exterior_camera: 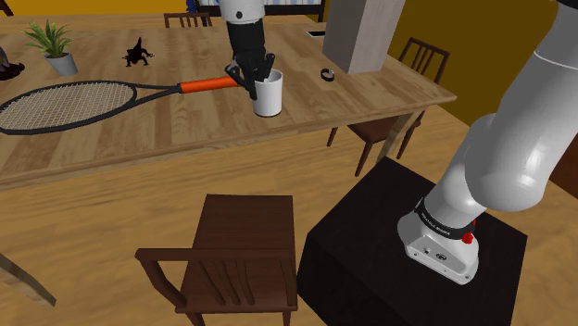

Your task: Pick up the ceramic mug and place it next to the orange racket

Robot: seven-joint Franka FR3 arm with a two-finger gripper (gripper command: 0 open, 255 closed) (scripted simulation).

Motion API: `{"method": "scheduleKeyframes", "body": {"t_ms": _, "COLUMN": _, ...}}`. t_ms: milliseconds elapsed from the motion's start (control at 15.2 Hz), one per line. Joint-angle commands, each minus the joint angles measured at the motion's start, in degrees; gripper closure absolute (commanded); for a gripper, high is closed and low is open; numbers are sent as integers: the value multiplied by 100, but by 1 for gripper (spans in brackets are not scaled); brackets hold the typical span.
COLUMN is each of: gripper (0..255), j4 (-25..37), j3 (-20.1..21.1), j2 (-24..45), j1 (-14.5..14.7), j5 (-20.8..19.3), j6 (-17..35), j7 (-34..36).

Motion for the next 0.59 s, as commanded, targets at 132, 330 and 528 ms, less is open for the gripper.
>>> {"method": "scheduleKeyframes", "body": {"t_ms": 132, "gripper": 255, "j4": -165, "j3": -2, "j2": 47, "j1": 0, "j5": -10, "j6": 216, "j7": 9}}
{"method": "scheduleKeyframes", "body": {"t_ms": 330, "gripper": 255, "j4": -165, "j3": -2, "j2": 47, "j1": 0, "j5": -10, "j6": 216, "j7": 9}}
{"method": "scheduleKeyframes", "body": {"t_ms": 528, "gripper": 255, "j4": -165, "j3": -2, "j2": 47, "j1": 0, "j5": -10, "j6": 216, "j7": 9}}
